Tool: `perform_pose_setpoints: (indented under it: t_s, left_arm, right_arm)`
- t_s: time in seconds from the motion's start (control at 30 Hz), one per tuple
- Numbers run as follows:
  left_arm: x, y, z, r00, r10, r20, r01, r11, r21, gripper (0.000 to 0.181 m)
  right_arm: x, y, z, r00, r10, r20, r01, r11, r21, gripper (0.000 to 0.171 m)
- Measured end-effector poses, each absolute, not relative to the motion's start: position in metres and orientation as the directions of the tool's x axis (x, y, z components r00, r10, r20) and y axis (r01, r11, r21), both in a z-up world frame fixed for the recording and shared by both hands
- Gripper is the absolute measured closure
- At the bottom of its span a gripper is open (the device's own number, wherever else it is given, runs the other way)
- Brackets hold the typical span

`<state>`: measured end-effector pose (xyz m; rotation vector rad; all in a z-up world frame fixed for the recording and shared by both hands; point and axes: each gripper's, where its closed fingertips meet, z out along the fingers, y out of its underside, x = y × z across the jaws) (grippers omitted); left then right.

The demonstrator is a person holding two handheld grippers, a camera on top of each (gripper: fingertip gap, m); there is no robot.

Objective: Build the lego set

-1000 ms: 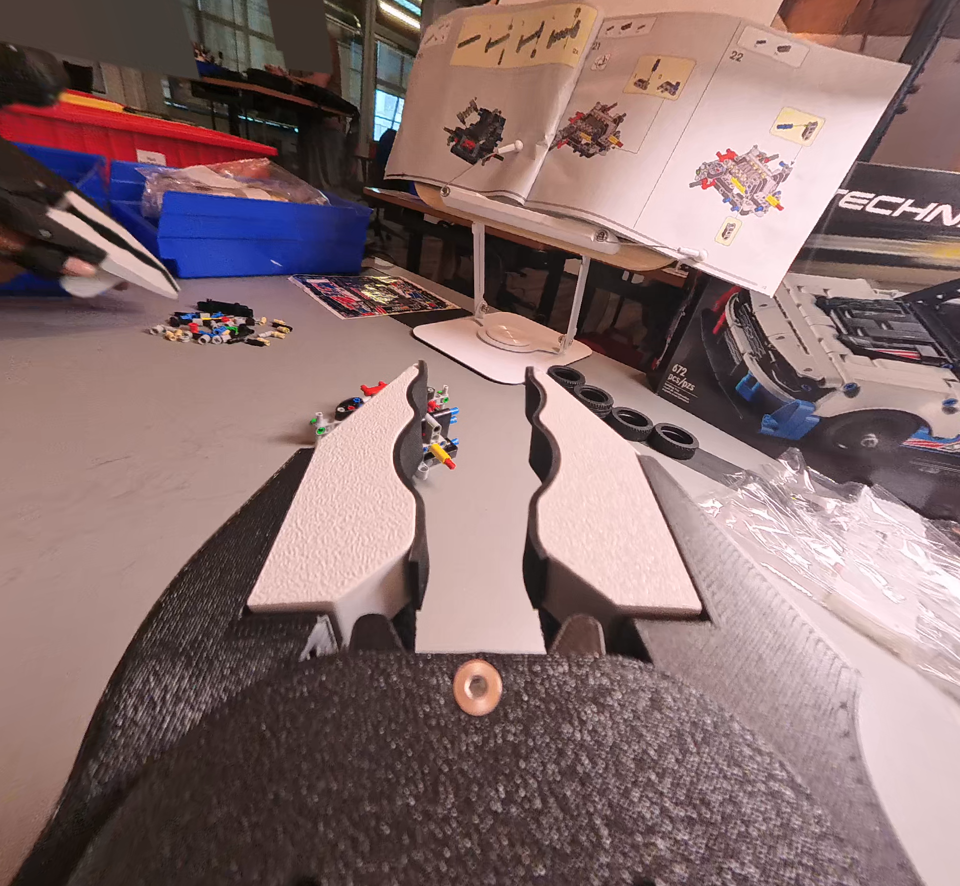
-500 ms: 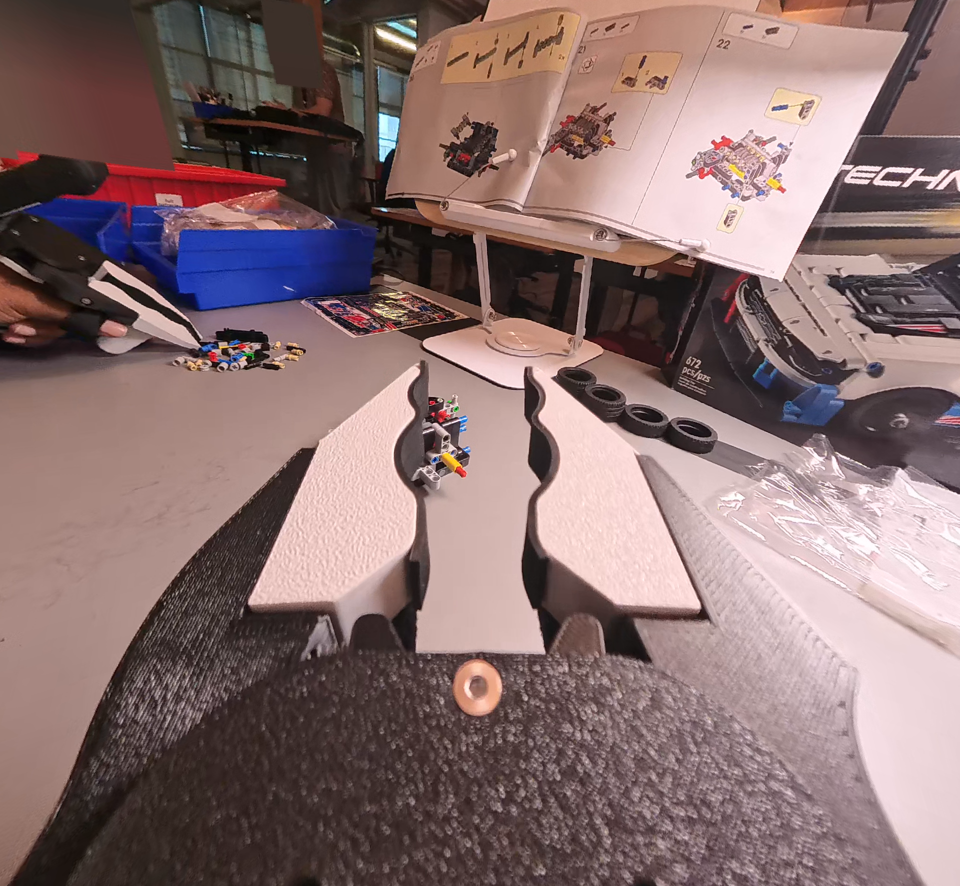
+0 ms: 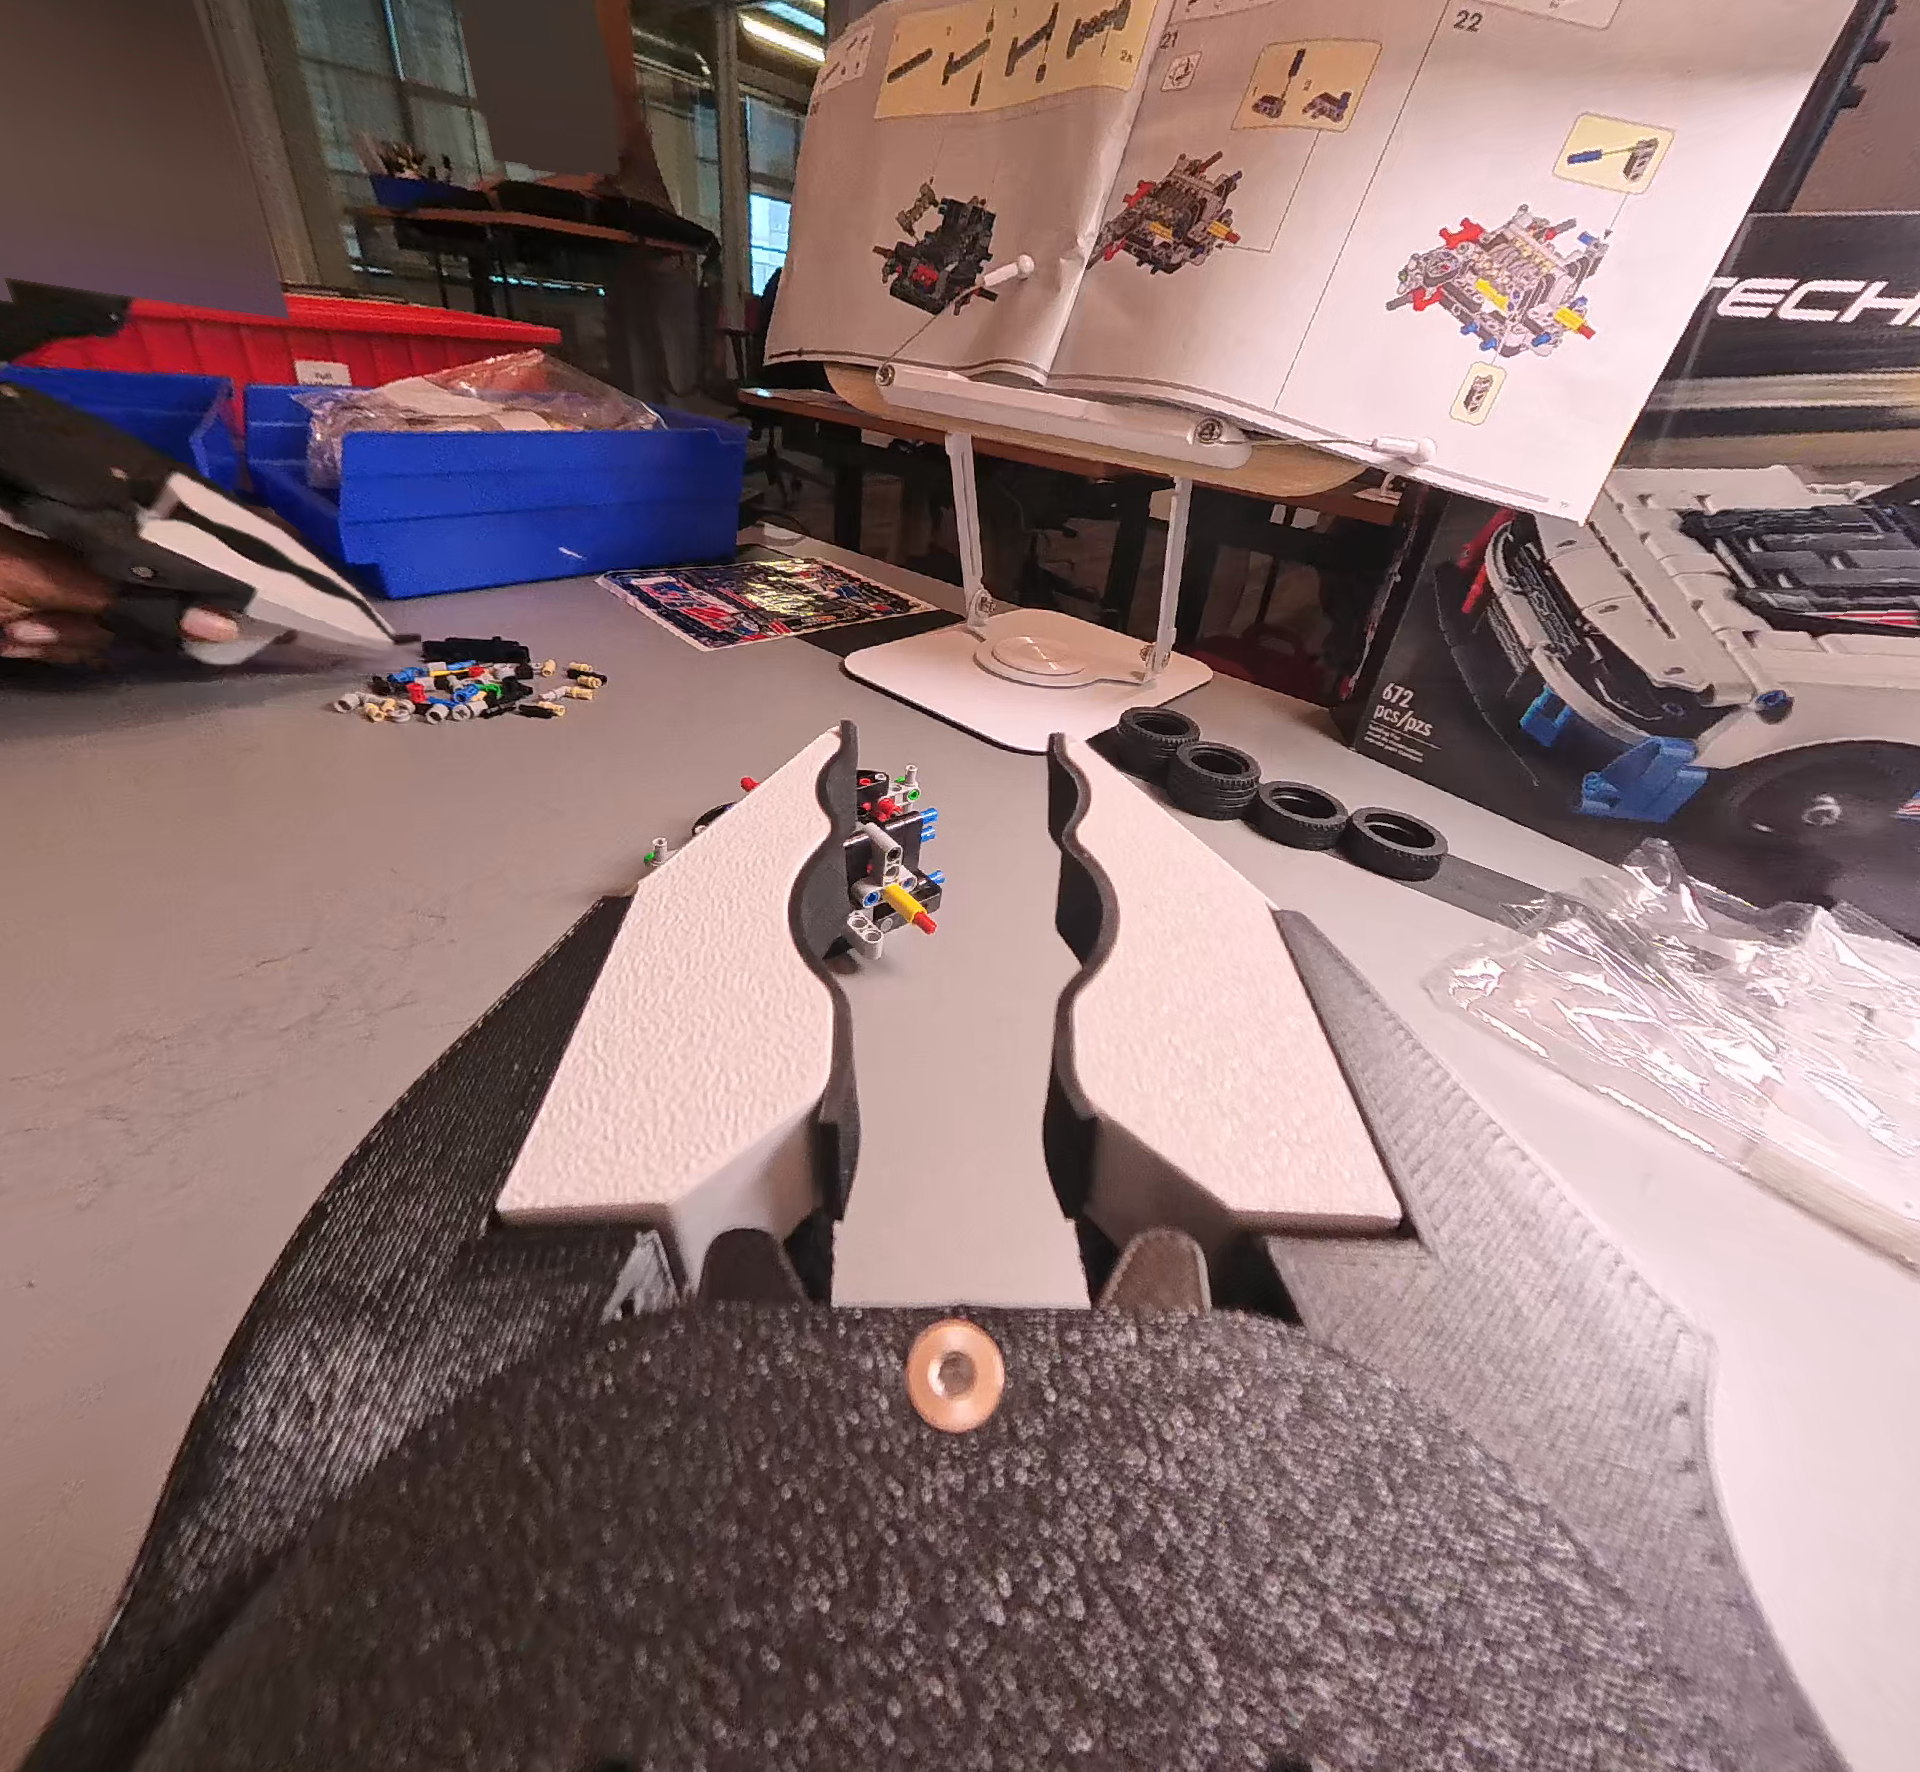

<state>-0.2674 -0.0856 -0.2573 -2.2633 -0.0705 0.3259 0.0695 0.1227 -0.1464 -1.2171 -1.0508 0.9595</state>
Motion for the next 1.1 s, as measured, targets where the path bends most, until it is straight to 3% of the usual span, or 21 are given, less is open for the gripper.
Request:
perform_pose_setpoints:
  t_s: [0.13,0.3,0.5,0.57,0.67,0.77,0.87,1.1]
  left_arm:
    - [-0.221,-0.077,-0.226,0.993,0.005,-0.115,-0.093,-0.555,-0.826,0.181]
    - [-0.128,-0.072,-0.243,0.946,-0.323,0.006,-0.190,-0.570,-0.800,0.180]
    - [-0.102,-0.069,-0.270,0.908,-0.417,-0.041,-0.309,-0.601,-0.737,0.179]
    - [-0.109,-0.068,-0.265,0.918,-0.395,-0.011,-0.269,-0.603,-0.751,0.163]
    - [-0.137,-0.065,-0.238,0.954,-0.287,0.091,-0.087,-0.554,-0.828,0.164]
    - [-0.199,-0.068,-0.232,0.995,-0.058,0.081,0.035,-0.552,-0.833,0.168]
    - [-0.234,-0.077,-0.253,0.999,0.055,-0.002,0.033,-0.630,-0.776,0.169]
    - [-0.238,-0.075,-0.271,0.995,0.043,-0.085,-0.031,-0.699,-0.714,0.176]
  right_arm:
    - [0.070,0.123,-0.145,0.254,0.962,0.102,-0.019,0.110,-0.994,0.138]
    - [0.068,0.121,-0.146,0.247,0.964,0.101,-0.017,0.109,-0.994,0.138]
    - [0.070,0.121,-0.144,0.252,0.962,0.108,-0.019,0.117,-0.993,0.138]
    - [0.071,0.122,-0.144,0.255,0.961,0.107,-0.021,0.116,-0.993,0.138]
    - [0.072,0.122,-0.142,0.257,0.961,0.102,-0.026,0.112,-0.993,0.138]
    - [0.071,0.121,-0.143,0.250,0.964,0.096,-0.028,0.107,-0.994,0.138]
    - [0.069,0.119,-0.144,0.239,0.966,0.096,-0.024,0.105,-0.994,0.138]
    - [0.071,0.119,-0.142,0.240,0.966,0.094,-0.029,0.104,-0.994,0.138]
